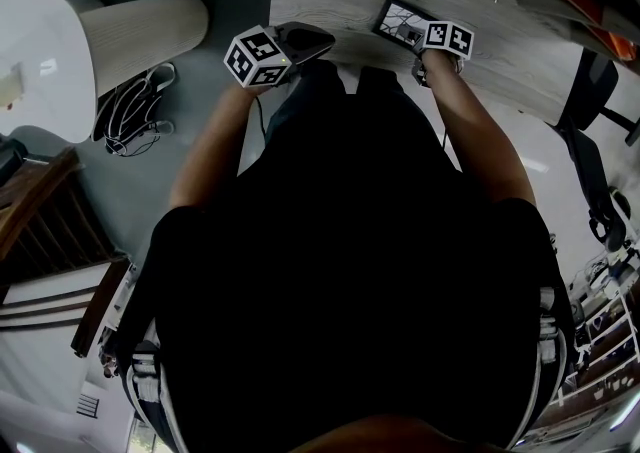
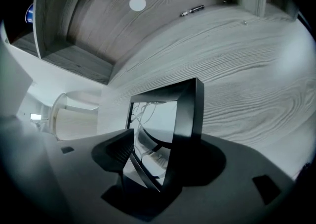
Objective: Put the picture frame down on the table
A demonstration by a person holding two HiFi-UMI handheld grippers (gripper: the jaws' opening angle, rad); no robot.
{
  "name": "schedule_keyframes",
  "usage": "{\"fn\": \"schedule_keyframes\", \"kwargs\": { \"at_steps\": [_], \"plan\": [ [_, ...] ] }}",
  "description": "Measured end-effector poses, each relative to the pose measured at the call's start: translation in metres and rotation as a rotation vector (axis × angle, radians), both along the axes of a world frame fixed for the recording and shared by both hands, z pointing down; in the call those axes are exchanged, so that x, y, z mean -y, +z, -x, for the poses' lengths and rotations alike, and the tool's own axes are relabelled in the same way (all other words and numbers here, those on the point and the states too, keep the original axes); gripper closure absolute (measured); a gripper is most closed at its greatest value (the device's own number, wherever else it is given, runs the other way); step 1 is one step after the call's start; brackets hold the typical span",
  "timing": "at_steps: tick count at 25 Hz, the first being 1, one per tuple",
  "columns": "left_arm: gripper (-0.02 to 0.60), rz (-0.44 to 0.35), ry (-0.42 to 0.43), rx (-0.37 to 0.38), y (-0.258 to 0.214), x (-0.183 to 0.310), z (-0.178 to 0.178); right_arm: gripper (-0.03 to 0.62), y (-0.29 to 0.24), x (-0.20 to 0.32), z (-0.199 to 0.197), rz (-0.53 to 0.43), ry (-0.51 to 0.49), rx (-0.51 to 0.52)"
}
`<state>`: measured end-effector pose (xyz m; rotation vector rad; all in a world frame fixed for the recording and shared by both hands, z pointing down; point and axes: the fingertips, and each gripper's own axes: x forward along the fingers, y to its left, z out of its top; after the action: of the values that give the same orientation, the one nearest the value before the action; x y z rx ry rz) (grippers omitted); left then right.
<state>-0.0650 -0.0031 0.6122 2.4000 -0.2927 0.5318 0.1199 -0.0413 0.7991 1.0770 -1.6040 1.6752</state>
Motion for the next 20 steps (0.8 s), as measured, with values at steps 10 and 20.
{"fn": "schedule_keyframes", "kwargs": {
  "at_steps": [10,20],
  "plan": [
    [0.563,-0.002,0.013,0.001,0.000,0.001,0.011,0.312,-0.002,0.003,-0.014,-0.006,0.071,-0.054],
    [0.562,-0.008,0.038,-0.005,-0.002,0.001,0.001,0.312,0.002,-0.007,-0.040,0.014,0.131,-0.064]
  ]
}}
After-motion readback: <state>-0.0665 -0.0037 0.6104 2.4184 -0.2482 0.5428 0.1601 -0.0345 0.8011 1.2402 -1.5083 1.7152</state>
